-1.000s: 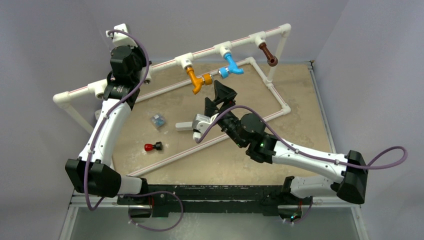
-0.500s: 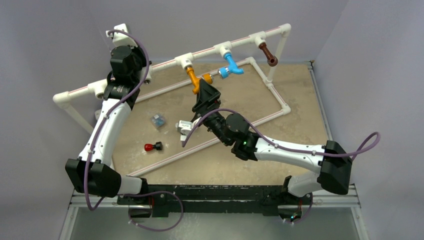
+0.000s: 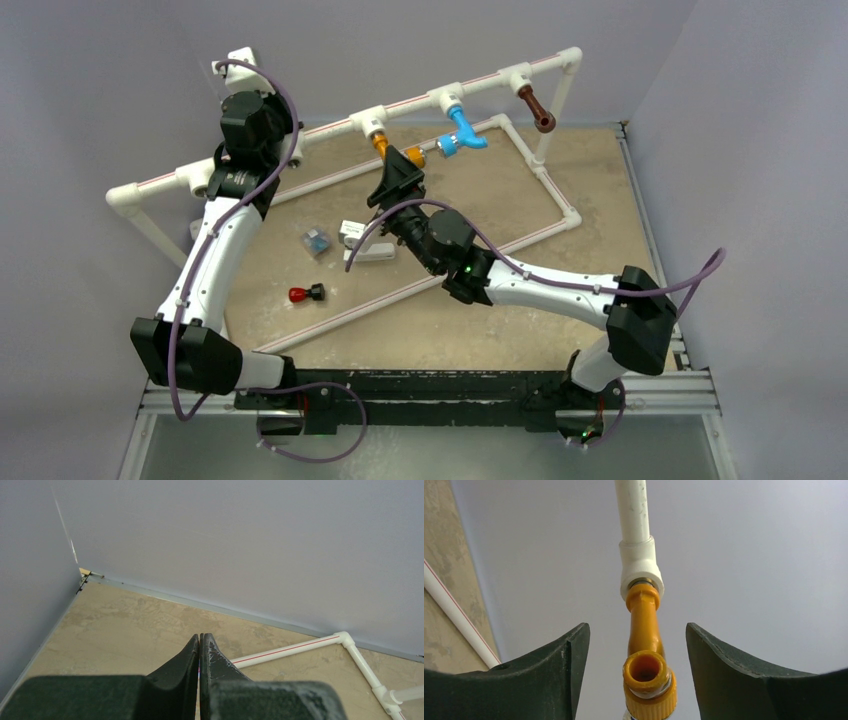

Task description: Install the water faucets

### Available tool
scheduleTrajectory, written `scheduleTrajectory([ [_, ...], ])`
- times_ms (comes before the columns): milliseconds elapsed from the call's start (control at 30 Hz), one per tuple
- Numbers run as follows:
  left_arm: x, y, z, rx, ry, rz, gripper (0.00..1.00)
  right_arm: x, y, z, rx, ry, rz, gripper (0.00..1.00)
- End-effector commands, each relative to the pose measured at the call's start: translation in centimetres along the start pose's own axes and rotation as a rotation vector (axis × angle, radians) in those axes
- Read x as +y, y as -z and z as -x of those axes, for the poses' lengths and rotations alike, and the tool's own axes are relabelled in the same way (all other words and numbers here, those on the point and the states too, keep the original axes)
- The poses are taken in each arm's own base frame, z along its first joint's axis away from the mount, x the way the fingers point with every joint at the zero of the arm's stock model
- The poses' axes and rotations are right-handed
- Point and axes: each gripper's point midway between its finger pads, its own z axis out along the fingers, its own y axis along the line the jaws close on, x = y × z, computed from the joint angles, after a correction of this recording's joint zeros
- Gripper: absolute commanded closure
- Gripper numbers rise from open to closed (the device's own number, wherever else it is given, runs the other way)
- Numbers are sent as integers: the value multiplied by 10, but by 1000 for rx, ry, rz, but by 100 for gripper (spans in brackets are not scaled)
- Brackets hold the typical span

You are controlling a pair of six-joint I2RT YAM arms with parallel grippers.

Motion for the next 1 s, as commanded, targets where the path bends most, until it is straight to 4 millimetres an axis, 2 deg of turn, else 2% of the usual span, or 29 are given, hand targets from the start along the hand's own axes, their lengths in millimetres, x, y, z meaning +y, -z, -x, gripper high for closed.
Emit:
scheduleTrajectory([
  [0,18,2,-87,284,-89,36,100,-30,-3,-17,56,-60,-93,31],
  [133,18,2,-88,286,-89,35,100,-25,-4,-23,82,-66,-89,38],
  [267,18,2,-88,286,-90,35,100,-24,-4,-24,85,-84,-92,53],
  [400,18,2,-88,286,-90,35,100,-25,-4,-27,108,-115,-108,75],
  [500,18,3,-87,285,-89,33,100,-27,-3,-30,125,-170,-129,99],
  [700,17,2,-87,286,-87,30,100,-28,-1,-36,152,-349,-187,100],
  [967,17,2,-88,288,-85,28,100,-32,-15,-26,135,-850,-244,100],
])
